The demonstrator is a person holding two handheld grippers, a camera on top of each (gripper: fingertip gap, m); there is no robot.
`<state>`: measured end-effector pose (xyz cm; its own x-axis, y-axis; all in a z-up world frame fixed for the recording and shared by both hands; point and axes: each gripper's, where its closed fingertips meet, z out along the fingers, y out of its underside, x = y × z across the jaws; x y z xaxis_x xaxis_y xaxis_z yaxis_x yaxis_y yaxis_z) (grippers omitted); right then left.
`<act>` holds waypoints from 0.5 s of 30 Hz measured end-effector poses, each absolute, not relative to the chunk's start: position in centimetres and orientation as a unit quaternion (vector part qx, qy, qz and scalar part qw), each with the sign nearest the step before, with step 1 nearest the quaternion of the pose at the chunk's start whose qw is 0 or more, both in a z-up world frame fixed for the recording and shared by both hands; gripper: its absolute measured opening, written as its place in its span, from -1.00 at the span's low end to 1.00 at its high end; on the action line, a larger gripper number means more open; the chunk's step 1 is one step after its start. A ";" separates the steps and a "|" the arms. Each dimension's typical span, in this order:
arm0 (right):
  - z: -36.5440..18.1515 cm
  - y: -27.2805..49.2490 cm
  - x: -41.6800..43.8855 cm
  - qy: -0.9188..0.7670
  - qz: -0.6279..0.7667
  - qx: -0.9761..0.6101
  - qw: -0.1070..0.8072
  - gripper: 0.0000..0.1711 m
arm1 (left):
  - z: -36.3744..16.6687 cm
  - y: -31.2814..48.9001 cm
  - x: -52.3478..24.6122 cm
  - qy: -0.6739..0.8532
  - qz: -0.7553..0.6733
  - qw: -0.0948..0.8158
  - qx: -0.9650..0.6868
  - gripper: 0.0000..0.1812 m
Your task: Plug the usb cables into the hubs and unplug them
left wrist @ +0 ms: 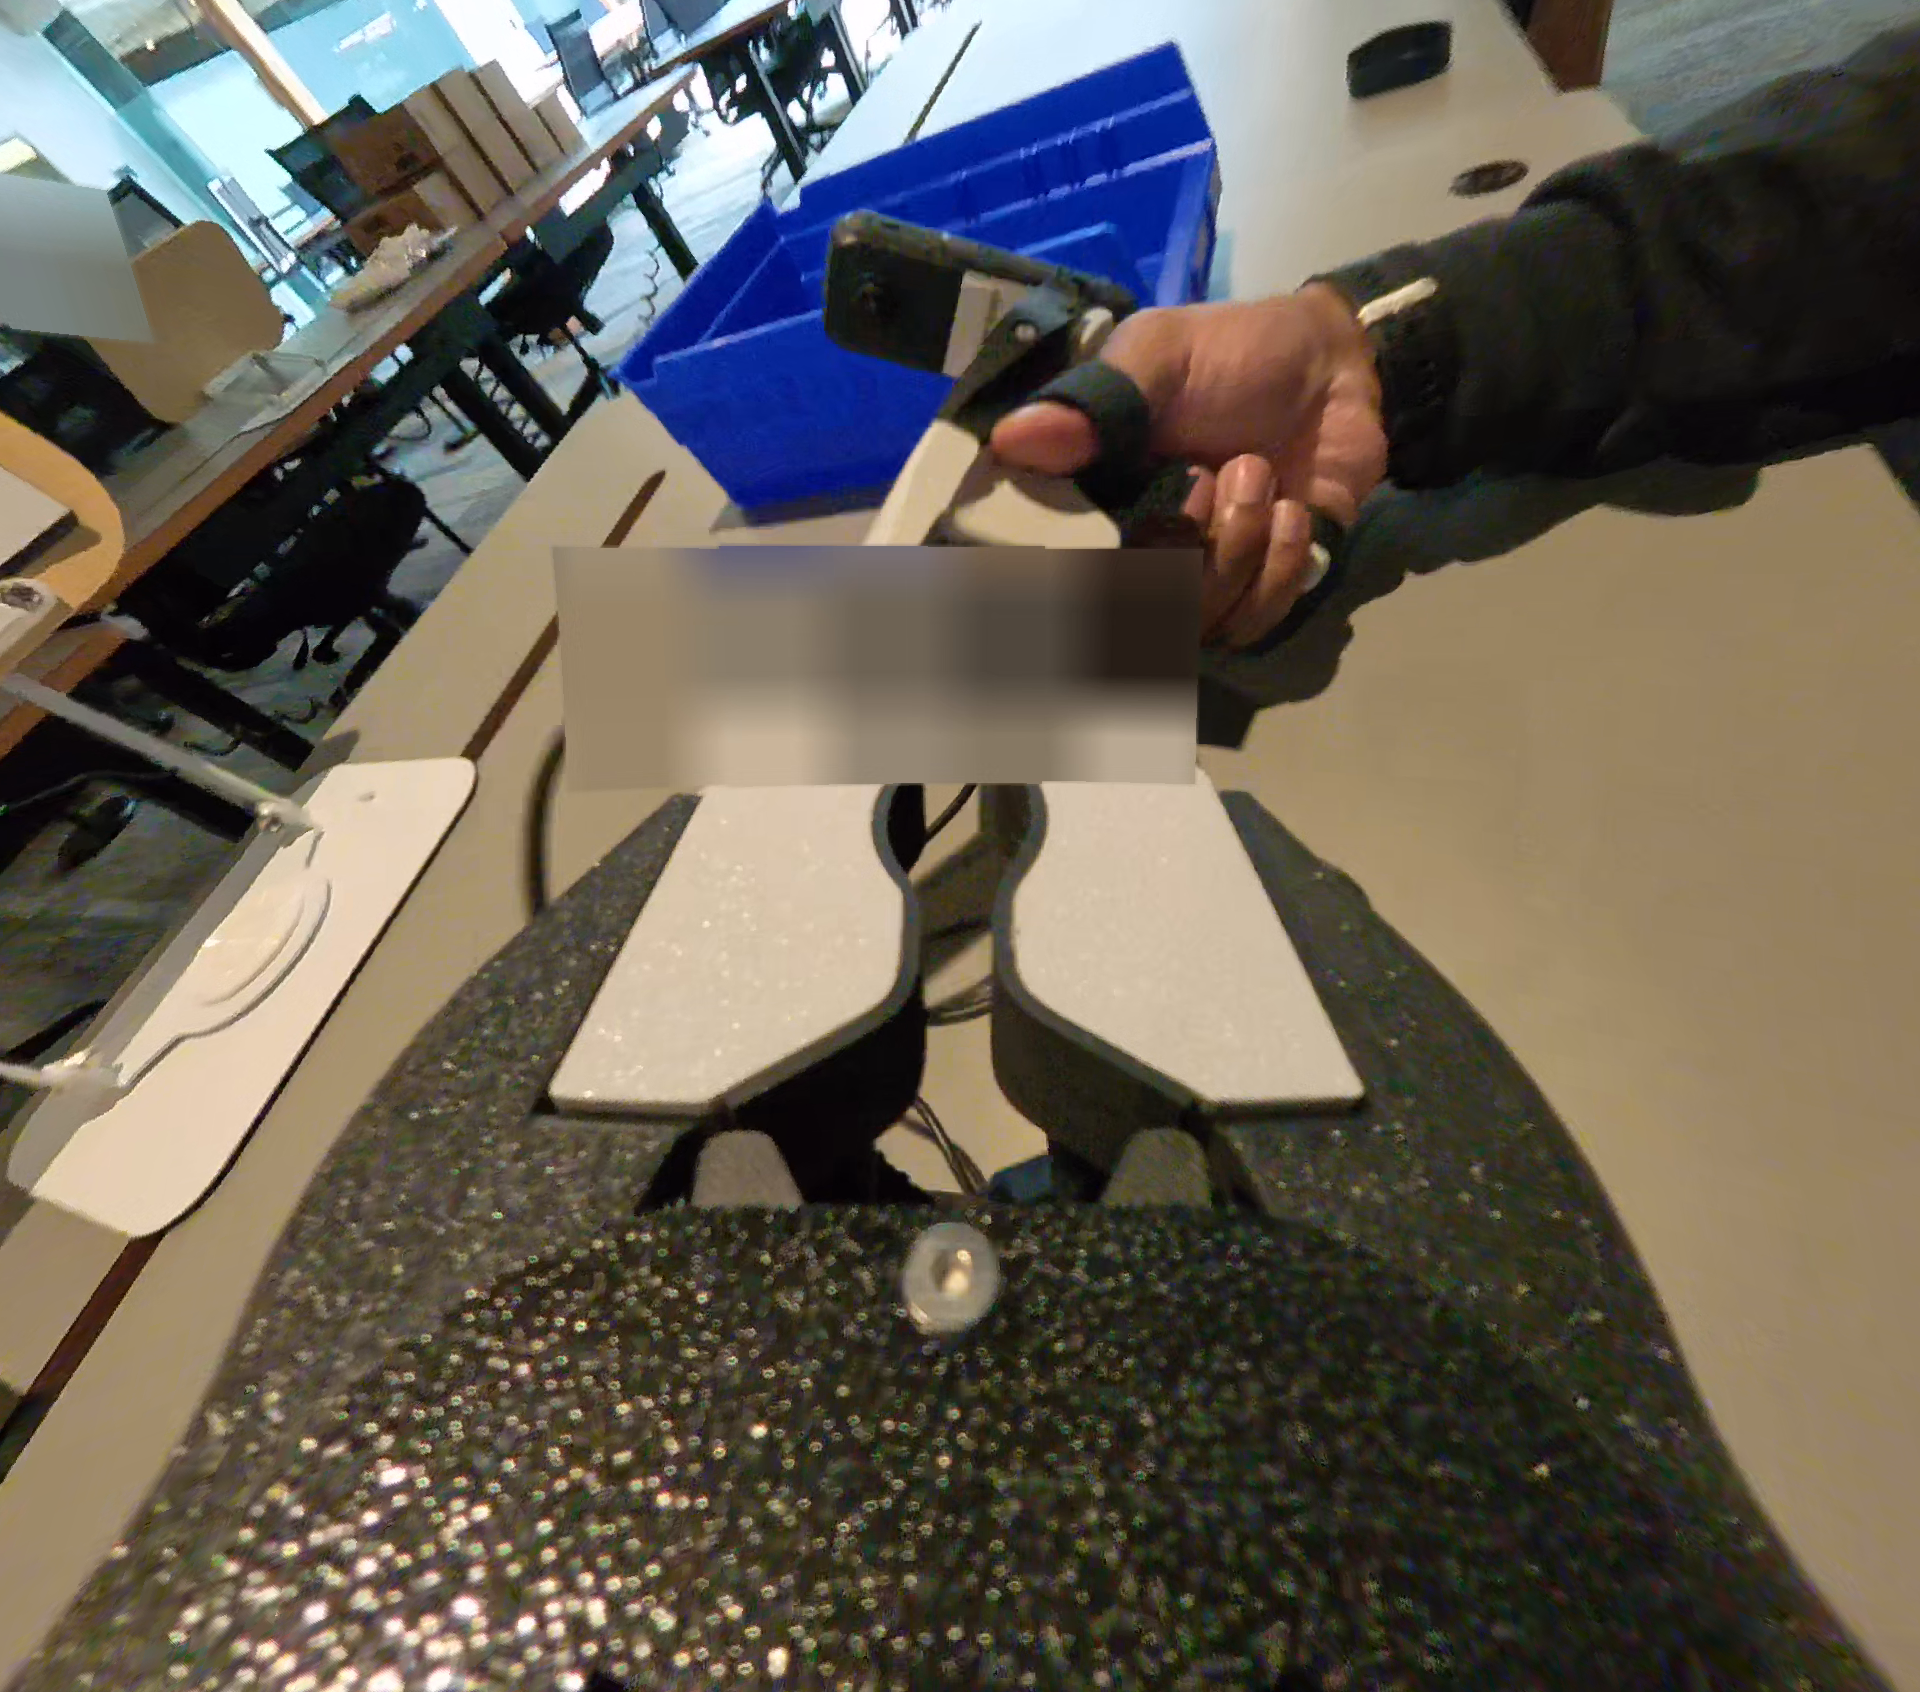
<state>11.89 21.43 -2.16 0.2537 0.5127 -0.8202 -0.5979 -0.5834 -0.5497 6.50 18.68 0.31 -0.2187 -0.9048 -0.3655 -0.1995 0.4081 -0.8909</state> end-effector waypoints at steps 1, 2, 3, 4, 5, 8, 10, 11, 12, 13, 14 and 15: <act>-3.6 21.9 12.1 0.062 0.593 -0.675 0.435 -0.87 | -0.1 18.9 6.6 0.692 -0.358 0.477 -0.406 -0.92; -4.3 22.2 12.3 0.080 0.585 -0.688 0.422 -0.87 | -0.4 19.0 6.7 0.694 -0.353 0.473 -0.411 -0.92; -4.7 22.3 12.3 0.086 0.576 -0.697 0.418 -0.87 | -0.6 19.1 6.7 0.695 -0.350 0.471 -0.416 -0.92; -5.3 22.4 12.3 0.088 0.558 -0.714 0.414 -0.87 | -0.8 19.1 6.8 0.696 -0.348 0.470 -0.418 -0.92; -6.0 22.5 12.2 0.090 0.539 -0.732 0.408 -0.87 | -0.9 19.1 6.8 0.697 -0.347 0.468 -0.418 -0.92; -7.7 22.5 11.9 0.094 0.500 -0.771 0.382 -0.87 | -1.1 19.1 6.9 0.698 -0.346 0.466 -0.419 -0.92; -8.5 22.5 11.8 0.091 0.478 -0.790 0.373 -0.86 | -1.3 19.2 6.9 0.699 -0.344 0.465 -0.421 -0.92; -8.7 22.5 11.8 0.092 0.470 -0.796 0.370 -0.86 | -1.4 19.2 6.9 0.699 -0.343 0.464 -0.423 -0.92; -8.8 22.5 11.8 0.092 0.466 -0.799 0.369 -0.86 | -1.5 19.3 7.0 0.699 -0.342 0.463 -0.424 -0.92; -8.9 22.5 11.8 0.092 0.464 -0.800 0.368 -0.86 | -1.5 19.3 7.0 0.699 -0.341 0.463 -0.426 -0.92; -8.9 22.5 11.8 0.091 0.463 -0.801 0.368 -0.86 | -1.6 19.4 7.0 0.698 -0.341 0.462 -0.427 -0.92; -8.9 22.4 11.8 0.089 0.463 -0.801 0.369 -0.85 | -1.7 19.4 7.0 0.698 -0.340 0.462 -0.428 -0.92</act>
<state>11.80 22.43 -8.86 0.5548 0.1994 -0.8078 -0.4839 -0.7124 -0.5082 7.04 19.43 -1.66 -0.2065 -0.9120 -0.3544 -0.2824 0.4023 -0.8708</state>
